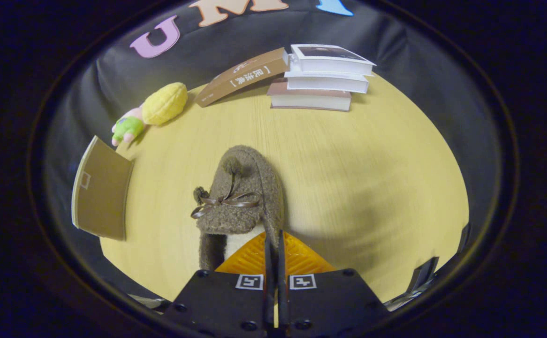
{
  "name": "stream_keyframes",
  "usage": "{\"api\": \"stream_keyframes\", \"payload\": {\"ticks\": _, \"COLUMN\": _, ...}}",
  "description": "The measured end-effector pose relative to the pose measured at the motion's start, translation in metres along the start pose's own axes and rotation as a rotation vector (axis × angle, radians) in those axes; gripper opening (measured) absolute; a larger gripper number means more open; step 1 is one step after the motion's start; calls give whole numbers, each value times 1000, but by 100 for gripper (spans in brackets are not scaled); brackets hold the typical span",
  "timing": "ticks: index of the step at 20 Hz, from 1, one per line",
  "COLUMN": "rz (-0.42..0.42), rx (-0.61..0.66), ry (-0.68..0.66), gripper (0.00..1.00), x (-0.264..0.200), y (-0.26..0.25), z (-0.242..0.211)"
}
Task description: Open the storage box then place both shoes into the box .Put the left shoe in first, then the right shoe, with the right side of both shoes facing outward in a uniform manner.
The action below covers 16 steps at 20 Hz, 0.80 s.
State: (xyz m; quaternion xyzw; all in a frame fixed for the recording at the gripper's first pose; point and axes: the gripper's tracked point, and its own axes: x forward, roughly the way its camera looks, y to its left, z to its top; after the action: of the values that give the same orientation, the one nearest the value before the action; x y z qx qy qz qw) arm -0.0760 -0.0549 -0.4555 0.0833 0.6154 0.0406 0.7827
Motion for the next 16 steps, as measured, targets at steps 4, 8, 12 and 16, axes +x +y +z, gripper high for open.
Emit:
{"api": "stream_keyframes", "payload": {"ticks": 4, "rz": 49, "rx": 72, "ry": -21, "gripper": 6, "x": -19, "y": 24, "z": 5}}
{"api": "stream_keyframes", "payload": {"ticks": 8, "rz": 98, "rx": 119, "ry": -38, "gripper": 6, "x": -39, "y": 57, "z": 10}}
{"api": "stream_keyframes", "payload": {"ticks": 12, "rz": 136, "rx": 104, "ry": -74, "gripper": 6, "x": -60, "y": 100, "z": 22}}
{"api": "stream_keyframes", "payload": {"ticks": 16, "rz": 189, "rx": 94, "ry": -98, "gripper": 6, "x": -78, "y": 153, "z": 30}}
